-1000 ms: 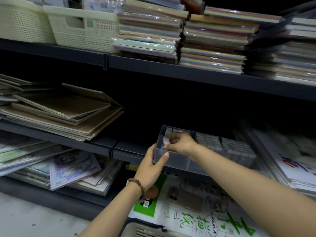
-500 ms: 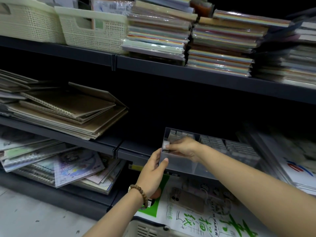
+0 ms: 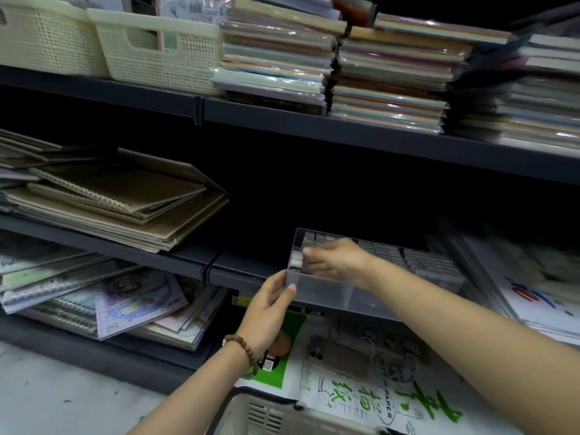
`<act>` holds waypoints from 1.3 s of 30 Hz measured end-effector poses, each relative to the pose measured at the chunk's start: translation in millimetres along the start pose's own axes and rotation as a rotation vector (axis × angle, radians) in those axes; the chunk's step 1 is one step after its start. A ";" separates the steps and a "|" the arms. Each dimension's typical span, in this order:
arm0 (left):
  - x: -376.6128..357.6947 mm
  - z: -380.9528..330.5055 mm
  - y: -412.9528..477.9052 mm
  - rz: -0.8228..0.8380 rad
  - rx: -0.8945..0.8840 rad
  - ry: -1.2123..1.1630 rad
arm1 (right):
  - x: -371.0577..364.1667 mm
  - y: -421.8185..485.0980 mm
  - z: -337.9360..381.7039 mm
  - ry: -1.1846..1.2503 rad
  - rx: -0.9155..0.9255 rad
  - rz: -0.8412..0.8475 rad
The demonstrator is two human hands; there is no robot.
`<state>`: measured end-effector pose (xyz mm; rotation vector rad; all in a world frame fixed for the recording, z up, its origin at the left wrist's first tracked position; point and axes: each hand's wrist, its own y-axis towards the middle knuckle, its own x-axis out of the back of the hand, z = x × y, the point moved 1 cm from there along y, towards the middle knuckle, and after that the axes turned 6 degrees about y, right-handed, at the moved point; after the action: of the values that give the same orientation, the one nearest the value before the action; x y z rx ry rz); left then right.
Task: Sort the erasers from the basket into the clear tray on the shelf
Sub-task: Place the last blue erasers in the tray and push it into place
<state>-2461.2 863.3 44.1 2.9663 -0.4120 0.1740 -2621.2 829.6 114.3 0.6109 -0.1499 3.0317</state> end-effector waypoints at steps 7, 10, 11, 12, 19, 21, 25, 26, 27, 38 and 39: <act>-10.5 50.3 -42.1 0.052 0.163 0.168 | 23.5 -85.2 -38.8 0.407 -0.085 0.260; -26.1 91.0 -69.2 0.195 0.291 0.338 | 11.9 -111.2 -114.6 0.426 -0.352 0.286; -31.9 105.6 -77.9 0.243 0.343 0.354 | 6.3 -119.2 -145.2 0.403 -0.435 0.250; -37.1 120.7 -86.3 0.292 0.400 0.379 | 0.5 -127.6 -176.2 0.372 -0.513 0.212; -69.3 230.6 -154.4 0.609 0.737 0.597 | -48.2 -201.5 -353.3 0.201 -0.910 0.145; -77.5 253.2 -170.3 0.671 0.810 0.601 | -65.3 -216.8 -378.3 0.165 -0.941 0.235; -89.4 284.7 -181.9 0.590 0.889 0.602 | -102.3 -230.7 -404.8 0.113 -0.830 0.349; -91.7 292.6 -182.9 0.561 0.901 0.590 | -110.2 -231.3 -409.0 0.115 -0.801 0.344; -93.4 298.9 -183.4 0.548 0.907 0.592 | -117.7 -231.5 -412.7 0.099 -0.775 0.348; -106.8 330.3 -190.9 0.435 0.828 0.815 | -143.8 -248.4 -434.1 -0.202 -0.548 0.368; -106.3 330.6 -190.2 0.435 0.829 0.808 | -143.1 -248.5 -433.4 -0.196 -0.535 0.373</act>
<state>-2478.5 1020.8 -318.7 3.0338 -1.0222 1.8962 -2640.1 1118.1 -317.6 0.8977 -1.1533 3.0294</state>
